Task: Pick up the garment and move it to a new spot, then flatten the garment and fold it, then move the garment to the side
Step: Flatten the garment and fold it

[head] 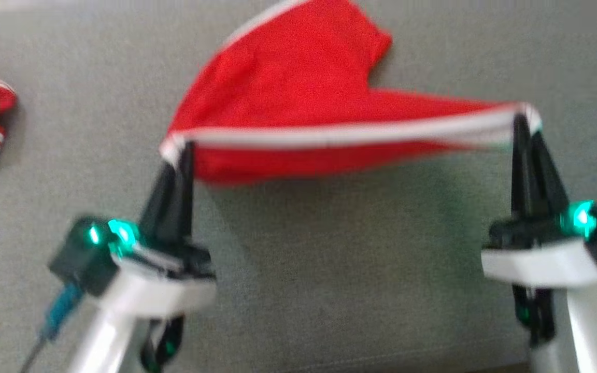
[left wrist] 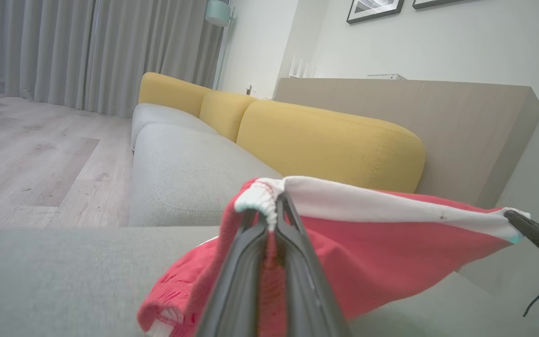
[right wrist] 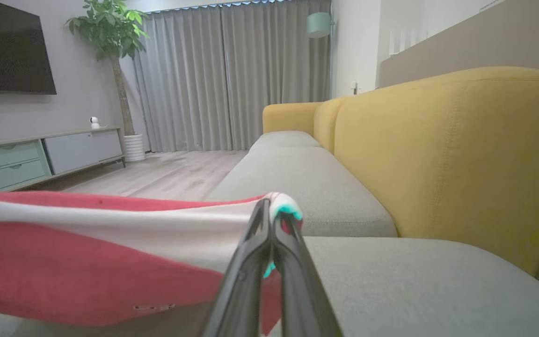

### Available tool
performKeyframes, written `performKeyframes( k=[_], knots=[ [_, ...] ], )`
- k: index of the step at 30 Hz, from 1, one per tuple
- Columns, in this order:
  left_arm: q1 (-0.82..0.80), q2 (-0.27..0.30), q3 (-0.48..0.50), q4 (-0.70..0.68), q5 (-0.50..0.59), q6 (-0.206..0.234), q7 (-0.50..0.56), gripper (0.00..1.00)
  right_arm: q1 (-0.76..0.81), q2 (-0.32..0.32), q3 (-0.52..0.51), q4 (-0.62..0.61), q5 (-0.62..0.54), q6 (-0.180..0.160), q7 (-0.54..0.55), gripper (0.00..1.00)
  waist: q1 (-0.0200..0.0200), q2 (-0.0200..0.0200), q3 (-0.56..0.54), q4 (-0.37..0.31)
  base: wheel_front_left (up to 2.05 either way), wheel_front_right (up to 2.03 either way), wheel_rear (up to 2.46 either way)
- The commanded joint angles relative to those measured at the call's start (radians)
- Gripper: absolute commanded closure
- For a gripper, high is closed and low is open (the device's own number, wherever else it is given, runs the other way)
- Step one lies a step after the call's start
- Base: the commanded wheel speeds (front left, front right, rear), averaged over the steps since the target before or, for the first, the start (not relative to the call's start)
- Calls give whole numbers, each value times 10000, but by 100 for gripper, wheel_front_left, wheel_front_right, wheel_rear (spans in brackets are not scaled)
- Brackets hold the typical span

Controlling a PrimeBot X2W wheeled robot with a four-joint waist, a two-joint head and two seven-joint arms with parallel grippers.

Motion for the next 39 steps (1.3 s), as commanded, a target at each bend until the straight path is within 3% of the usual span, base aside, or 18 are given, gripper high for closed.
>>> performKeyframes(
  k=[1,7,14,21,29,39],
  knots=[
    [205,142,217,-501,57,95,-33,100,287,45,96,-630,96,39,154,100,5,-1,-718,-62,0,0,0],
    [1950,-61,-281,-1319,-258,480,346,100,1735,45,-352,-2078,-71,39,810,100,5,-1,-1165,94,0,0,0],
    [2578,-669,-779,-1211,-911,541,656,100,1647,45,-796,-2282,-489,39,1491,100,5,-1,-1060,642,0,0,0],
    [1550,-1343,-1027,242,-1501,424,985,100,-475,-297,-637,-621,-1175,39,2453,100,5,-1,-268,1577,0,0,0],
    [-671,-1713,-937,2087,-1916,966,1380,100,-3490,-1135,-134,2063,-1043,39,3759,100,5,-1,818,2356,0,0,0],
    [-2397,-1797,-1545,3637,-2897,1329,1382,100,-6424,-1590,787,5649,-942,39,4039,100,5,-1,1396,2986,0,0,0]
  ],
)
